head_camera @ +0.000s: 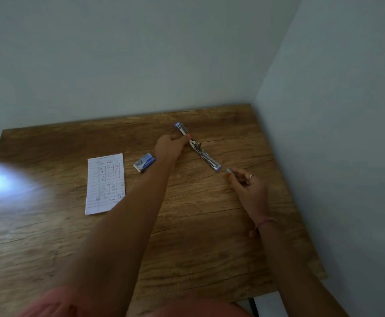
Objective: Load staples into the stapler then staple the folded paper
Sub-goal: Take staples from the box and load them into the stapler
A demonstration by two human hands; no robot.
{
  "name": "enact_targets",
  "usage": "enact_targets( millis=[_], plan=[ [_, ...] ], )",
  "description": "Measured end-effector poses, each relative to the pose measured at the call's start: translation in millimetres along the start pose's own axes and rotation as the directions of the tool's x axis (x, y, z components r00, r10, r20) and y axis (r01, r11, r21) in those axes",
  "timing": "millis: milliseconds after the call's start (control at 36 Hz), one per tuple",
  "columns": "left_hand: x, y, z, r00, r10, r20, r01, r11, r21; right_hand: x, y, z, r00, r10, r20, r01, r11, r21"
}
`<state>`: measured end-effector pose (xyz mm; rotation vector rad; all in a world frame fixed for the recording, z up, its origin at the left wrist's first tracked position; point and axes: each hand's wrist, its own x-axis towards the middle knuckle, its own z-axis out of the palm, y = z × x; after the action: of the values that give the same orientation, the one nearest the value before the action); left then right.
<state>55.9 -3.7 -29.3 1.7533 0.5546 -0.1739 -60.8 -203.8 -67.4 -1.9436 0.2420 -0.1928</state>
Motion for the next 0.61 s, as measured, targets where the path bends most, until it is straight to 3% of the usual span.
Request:
enact_targets(
  millis=[111, 222, 306, 417, 500, 611],
  plan=[
    [3.5, -0.9, 6.1, 0.999, 0.035, -0.008, -0.035, 0.998, 0.054, -0.3, -3.4, -0.5, 0.999, -0.031, 0.008, 0.031, 0.999, -0.035],
    [-0.9, -6.3, 9.6, 0.997, 0.08, -0.025, -0.08, 0.996, -0.027, -0.7, -4.4, -1.8, 0.999, -0.051, 0.008, 0.051, 0.998, -0.029],
    [-7.4, -11.7, 9.8, 0.998, 0.056, 0.014, -0.053, 0.982, -0.184, -0.9, -4.9, -1.5, 0.999, -0.05, 0.004, 0.05, 0.998, -0.027],
    [-19.9, -18.6, 8.6, 0.996, -0.011, 0.092, 0.052, 0.89, -0.453, -0.7, -7.1, -2.8, 1.0, -0.027, 0.007, 0.027, 0.999, 0.038],
    [-29.3, -22.8, 7.1, 0.992, -0.016, 0.124, 0.077, 0.86, -0.505, -0.3, -9.8, -3.5, 0.997, 0.072, 0.026, -0.075, 0.982, 0.171],
    [-36.6, -26.8, 0.8, 0.988, -0.012, 0.155, 0.096, 0.832, -0.546, -3.0, -16.0, -2.0, 0.955, 0.27, 0.121, -0.295, 0.849, 0.439]
  ],
)
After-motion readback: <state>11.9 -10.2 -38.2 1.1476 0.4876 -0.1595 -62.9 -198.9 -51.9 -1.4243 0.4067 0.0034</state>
